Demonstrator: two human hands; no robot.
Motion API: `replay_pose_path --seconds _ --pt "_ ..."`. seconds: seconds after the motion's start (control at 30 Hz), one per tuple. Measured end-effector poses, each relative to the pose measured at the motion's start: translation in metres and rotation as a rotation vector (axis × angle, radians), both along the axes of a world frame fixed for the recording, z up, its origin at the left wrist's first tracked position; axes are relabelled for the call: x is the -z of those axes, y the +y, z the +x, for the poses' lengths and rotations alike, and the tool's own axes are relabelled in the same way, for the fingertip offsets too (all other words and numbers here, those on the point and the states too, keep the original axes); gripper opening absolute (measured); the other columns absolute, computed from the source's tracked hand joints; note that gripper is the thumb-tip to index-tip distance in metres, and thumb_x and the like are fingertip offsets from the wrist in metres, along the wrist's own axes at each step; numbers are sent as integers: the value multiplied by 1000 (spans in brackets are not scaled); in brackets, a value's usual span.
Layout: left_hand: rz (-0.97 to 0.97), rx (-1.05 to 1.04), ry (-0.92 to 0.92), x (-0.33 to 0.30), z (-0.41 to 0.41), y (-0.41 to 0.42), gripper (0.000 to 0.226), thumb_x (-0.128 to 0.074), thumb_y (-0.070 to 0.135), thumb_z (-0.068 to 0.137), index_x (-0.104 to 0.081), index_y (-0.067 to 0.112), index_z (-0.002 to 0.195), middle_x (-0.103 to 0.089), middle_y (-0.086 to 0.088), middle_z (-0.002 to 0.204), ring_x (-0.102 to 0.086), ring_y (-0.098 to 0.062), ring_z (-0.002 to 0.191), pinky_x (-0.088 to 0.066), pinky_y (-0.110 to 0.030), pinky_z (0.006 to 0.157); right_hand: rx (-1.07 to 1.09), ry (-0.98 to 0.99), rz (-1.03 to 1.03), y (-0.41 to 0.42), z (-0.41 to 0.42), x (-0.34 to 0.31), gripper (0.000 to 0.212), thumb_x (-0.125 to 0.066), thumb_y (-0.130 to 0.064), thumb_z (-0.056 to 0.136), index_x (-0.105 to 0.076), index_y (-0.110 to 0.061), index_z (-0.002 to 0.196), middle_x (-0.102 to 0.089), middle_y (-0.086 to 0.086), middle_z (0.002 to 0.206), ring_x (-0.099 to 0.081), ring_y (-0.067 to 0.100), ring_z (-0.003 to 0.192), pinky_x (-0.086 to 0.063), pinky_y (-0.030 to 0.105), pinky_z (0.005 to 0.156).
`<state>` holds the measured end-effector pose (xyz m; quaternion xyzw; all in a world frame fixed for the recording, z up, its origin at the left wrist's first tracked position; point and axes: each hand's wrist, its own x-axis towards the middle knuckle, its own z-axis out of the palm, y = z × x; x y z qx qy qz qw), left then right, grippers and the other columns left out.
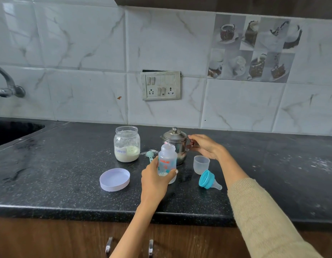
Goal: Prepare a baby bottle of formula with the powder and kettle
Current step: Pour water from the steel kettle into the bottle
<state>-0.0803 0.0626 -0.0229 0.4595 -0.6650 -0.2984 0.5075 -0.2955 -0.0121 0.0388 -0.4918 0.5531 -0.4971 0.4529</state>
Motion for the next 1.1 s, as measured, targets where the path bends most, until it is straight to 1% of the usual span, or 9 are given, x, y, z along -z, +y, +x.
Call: replay_pose_path --seconds 0.1,0.27,0.4,0.53,0.6,0.73,0.83,0.9,1.1 --pt "0 4 12 0 0 0 38 -77 26 75 -64 18 109 -69 5 102 -64 -13 95 -50 -29 83 -22 -62 -8 -3 0 1 16 -48 -12 96 -55 -8 82 -47 6 72 -52 14 68 -49 27 74" --pt "8 13 27 1 0 0 36 -77 25 74 -64 19 107 -70 6 99 -64 -10 92 -50 -27 82 -29 -159 -27 -6 4 6 30 -44 -8 95 -46 -12 66 -40 0 54 -43 14 58 -46 26 68" --pt "8 18 34 2 1 0 41 -77 26 74 -63 22 112 -70 8 101 -64 -8 95 -52 -29 86 -48 -214 -42 -3 5 7 24 -43 -8 97 -52 -9 74 -44 4 59 -44 13 61 -41 26 66" --pt "11 22 41 2 0 0 41 -77 26 73 -63 23 111 -70 9 100 -65 -7 94 -52 -26 83 28 -316 -77 -4 10 10 25 -45 -9 97 -57 -10 75 -53 -3 47 -44 8 52 -36 20 53" --pt "11 24 43 3 0 -1 39 -77 25 73 -63 24 110 -70 10 99 -65 -6 93 -52 -25 82 48 -315 -82 -8 10 11 22 -53 -18 95 -61 -12 75 -51 -4 48 -38 9 55 -31 21 56" --pt "15 27 39 3 0 -1 40 -77 26 74 -62 26 111 -69 11 100 -64 -6 95 -52 -26 84 31 -260 -82 -13 5 16 25 -57 -34 90 -70 -13 88 -63 -2 61 -49 10 61 -38 24 62" --pt "17 26 40 3 0 -1 43 -77 26 74 -61 26 114 -69 11 103 -64 -6 97 -51 -26 86 12 -297 -96 -16 3 18 32 -69 -43 70 -74 -13 82 -57 4 70 -46 12 65 -36 26 64" --pt "15 26 39 4 0 -1 45 -77 26 74 -61 26 116 -69 11 105 -64 -6 98 -52 -27 87 5 -310 -96 -17 2 19 34 -70 -41 67 -72 -12 82 -54 3 67 -42 12 63 -35 25 64" --pt "13 26 40 3 0 0 42 -77 26 74 -63 25 113 -70 12 102 -64 -5 96 -53 -29 86 45 -375 -63 -16 2 18 21 -67 -31 80 -69 -11 72 -53 -1 55 -38 11 60 -36 23 60"
